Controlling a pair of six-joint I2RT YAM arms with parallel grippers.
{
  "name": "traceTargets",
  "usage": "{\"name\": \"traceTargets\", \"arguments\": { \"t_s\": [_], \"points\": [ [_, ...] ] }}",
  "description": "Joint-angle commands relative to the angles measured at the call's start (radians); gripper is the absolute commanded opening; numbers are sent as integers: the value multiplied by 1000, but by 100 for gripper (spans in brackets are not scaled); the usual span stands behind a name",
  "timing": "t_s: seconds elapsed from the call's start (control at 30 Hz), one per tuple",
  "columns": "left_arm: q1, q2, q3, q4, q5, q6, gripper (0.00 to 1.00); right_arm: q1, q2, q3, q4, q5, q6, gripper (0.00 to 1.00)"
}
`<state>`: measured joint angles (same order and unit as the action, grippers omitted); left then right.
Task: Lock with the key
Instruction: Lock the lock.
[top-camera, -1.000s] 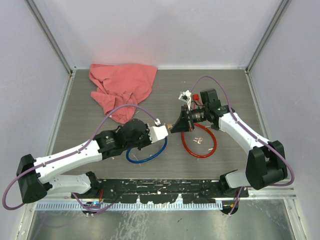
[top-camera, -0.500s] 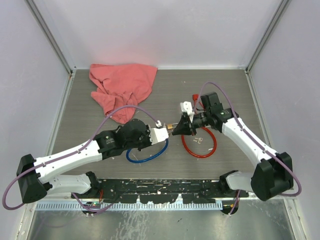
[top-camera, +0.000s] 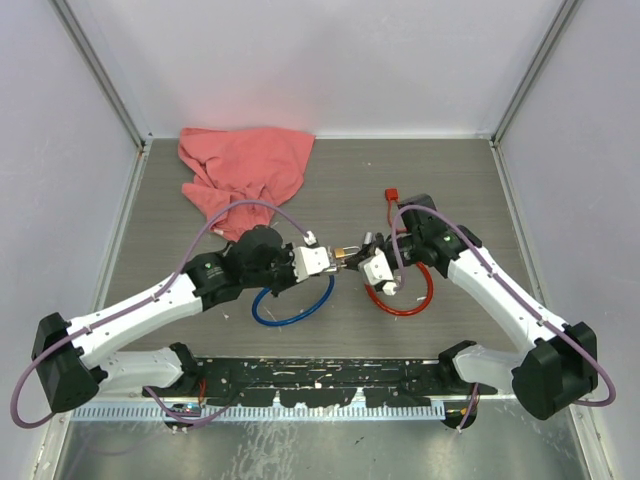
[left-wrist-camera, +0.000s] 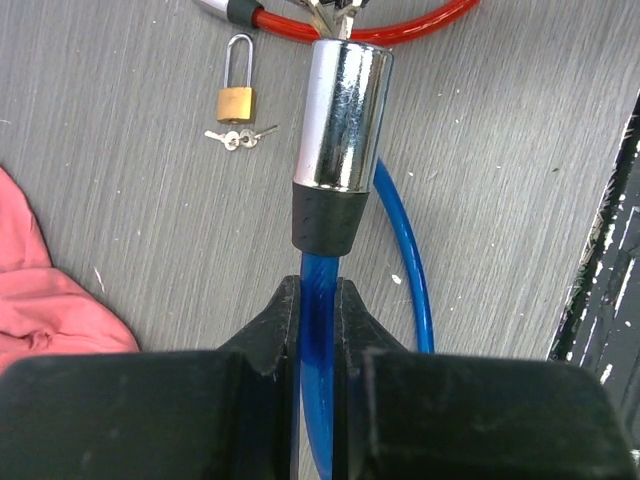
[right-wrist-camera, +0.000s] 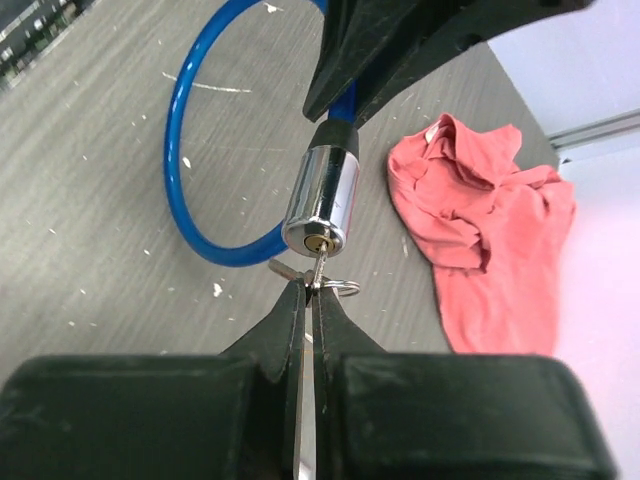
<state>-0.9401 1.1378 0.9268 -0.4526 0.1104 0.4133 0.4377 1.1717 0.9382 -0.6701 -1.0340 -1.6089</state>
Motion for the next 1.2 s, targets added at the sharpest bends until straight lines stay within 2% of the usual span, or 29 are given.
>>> {"name": "traceTargets", "arguments": {
  "t_s": [0.0,0.13,0.17,0.23,0.3,0.43,0.5,0.67,0.73,0.83,0.93,1.17],
  "points": [
    [55,-1,34,-46,139,-6,0,1,-14,35,10,86,-195,1],
    [89,-2,37,-49,178,-8,0,-1,-24,64,25,147,-114,4],
    [90,-3,37,-52,176,-9,0,-2,-25,75,32,154,-30,15],
    [89,-7,37,-54,175,-9,0,-8,-34,69,33,158,36,35],
    [89,-13,35,-58,174,-8,0,-24,-51,43,33,143,62,47],
    [90,-27,27,-56,171,-12,0,-64,-69,26,35,88,170,58],
    [90,-33,23,-50,172,-17,0,-92,-76,36,66,38,324,62],
    [89,-46,13,-34,172,-30,0,-107,-83,45,245,-101,921,66],
    [89,-48,13,-33,171,-32,0,-107,-77,-11,405,-200,1213,66],
    [89,-50,15,-34,172,-38,0,-107,-75,-127,728,-191,1565,66],
    [89,-56,14,-32,173,-45,0,-104,-46,-134,743,-151,1609,65],
    [89,-55,9,-22,175,-50,0,-86,-7,-133,718,-118,1610,54]
  ]
}}
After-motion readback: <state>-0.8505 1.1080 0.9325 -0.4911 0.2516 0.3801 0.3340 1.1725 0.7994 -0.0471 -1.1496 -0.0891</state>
